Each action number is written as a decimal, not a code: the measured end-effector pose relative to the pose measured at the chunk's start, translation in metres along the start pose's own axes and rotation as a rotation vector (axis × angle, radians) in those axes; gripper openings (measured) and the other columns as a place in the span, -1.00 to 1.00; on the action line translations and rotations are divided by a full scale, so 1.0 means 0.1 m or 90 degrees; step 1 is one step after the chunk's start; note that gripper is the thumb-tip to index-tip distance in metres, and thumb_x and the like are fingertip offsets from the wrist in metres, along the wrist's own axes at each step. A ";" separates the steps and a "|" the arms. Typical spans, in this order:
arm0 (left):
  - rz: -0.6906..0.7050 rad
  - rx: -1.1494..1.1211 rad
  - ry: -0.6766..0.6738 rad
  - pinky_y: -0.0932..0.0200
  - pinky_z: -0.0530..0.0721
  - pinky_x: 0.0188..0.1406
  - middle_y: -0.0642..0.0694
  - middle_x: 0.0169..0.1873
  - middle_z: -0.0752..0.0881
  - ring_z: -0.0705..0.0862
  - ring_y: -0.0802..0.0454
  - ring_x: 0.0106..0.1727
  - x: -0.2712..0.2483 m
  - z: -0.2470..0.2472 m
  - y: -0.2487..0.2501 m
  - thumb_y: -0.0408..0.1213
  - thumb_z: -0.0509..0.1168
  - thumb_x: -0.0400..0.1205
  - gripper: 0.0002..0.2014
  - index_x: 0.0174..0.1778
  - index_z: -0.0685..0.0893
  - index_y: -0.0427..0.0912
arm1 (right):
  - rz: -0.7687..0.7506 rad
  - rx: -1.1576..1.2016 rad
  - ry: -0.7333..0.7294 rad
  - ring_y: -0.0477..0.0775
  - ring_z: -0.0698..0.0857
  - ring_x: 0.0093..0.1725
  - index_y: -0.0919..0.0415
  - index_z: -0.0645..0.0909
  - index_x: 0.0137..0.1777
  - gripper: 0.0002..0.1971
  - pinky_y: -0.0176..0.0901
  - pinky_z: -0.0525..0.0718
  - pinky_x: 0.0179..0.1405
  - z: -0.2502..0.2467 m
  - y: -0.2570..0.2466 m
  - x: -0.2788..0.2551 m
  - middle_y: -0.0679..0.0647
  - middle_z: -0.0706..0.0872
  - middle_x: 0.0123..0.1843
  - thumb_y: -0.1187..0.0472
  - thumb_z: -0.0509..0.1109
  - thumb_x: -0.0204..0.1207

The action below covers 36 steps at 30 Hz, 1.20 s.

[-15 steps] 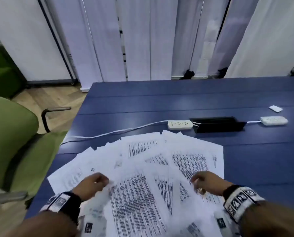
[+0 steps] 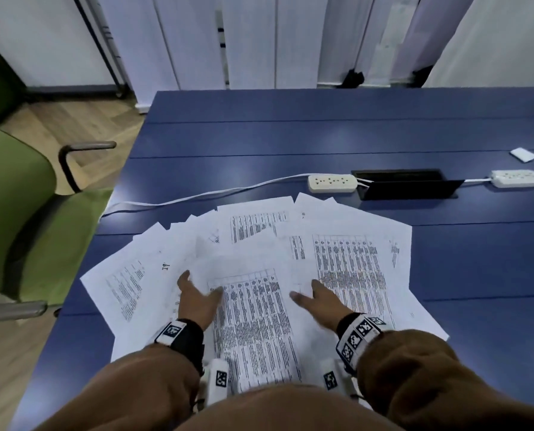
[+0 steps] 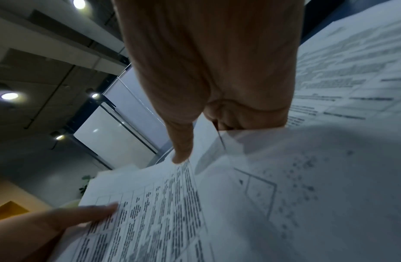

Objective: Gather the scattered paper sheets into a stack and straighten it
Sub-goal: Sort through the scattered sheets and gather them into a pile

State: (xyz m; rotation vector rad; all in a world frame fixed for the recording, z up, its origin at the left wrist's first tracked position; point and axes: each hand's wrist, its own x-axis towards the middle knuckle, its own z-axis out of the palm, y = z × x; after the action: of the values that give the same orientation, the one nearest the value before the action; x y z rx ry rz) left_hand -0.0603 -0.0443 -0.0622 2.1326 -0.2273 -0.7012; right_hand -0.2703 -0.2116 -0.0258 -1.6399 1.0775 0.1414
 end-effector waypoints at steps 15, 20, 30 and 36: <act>-0.046 -0.240 0.071 -0.35 0.73 0.04 -0.23 0.07 0.76 0.75 -0.26 0.06 -0.01 -0.31 -0.37 -0.36 0.65 0.32 -0.47 0.14 0.58 -0.20 | 0.077 0.122 0.323 0.30 0.61 0.26 0.41 0.53 0.32 -0.71 -0.05 0.50 0.24 -0.13 0.58 0.13 0.30 0.65 0.30 0.32 0.16 0.68; 0.047 -0.092 0.105 -0.19 0.72 0.02 -0.28 -0.05 0.72 0.70 -0.26 -0.02 0.10 -0.66 -0.17 -0.39 0.61 0.38 -0.52 0.15 0.58 -0.25 | 0.102 0.106 0.351 0.28 0.50 0.42 0.37 0.46 0.43 -0.65 0.12 0.41 0.48 -0.27 0.66 0.12 0.23 0.55 0.42 0.30 0.16 0.68; -0.036 0.053 -0.128 0.12 0.64 -0.36 -0.28 -0.29 0.73 0.66 -0.11 -0.31 0.40 -1.05 0.28 -0.43 0.70 0.21 -0.51 0.00 0.68 -0.40 | 0.144 0.048 0.379 0.38 0.48 0.42 0.39 0.48 0.26 -0.75 0.03 0.38 0.40 -0.68 0.53 0.15 0.44 0.49 0.45 0.32 0.09 0.70; -0.102 -0.150 0.096 -0.17 0.45 0.47 -0.38 0.53 0.39 0.45 -0.31 0.49 0.24 -0.48 0.25 -0.06 0.65 0.32 0.08 0.61 0.15 -0.33 | 0.085 0.133 0.219 0.25 0.55 0.38 0.34 0.33 0.48 -0.39 0.12 0.48 0.42 -0.42 0.38 0.09 0.14 0.56 0.41 0.25 0.50 0.49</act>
State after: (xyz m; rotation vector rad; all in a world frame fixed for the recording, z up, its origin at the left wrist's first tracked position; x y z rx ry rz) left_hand -0.0116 -0.0363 -0.0289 1.9800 0.1049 -0.6223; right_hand -0.3095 -0.2501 -0.0425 -1.4332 1.4138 -0.1690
